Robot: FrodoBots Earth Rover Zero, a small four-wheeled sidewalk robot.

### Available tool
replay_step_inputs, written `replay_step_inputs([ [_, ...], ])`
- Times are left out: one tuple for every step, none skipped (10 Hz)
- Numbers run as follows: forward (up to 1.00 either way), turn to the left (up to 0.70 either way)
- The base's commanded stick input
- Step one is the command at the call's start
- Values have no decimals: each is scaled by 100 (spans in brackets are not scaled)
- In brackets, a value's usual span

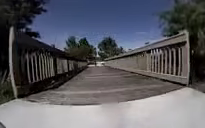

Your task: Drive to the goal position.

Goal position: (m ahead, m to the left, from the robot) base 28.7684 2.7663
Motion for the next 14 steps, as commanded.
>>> replay_step_inputs([
  [85,0],
  [85,0],
  [85,0],
  [85,0],
  [85,0],
  [85,0],
  [85,0],
  [85,0],
  [85,0],
  [85,0],
  [85,0],
  [85,0],
  [85,0],
  [85,0],
])
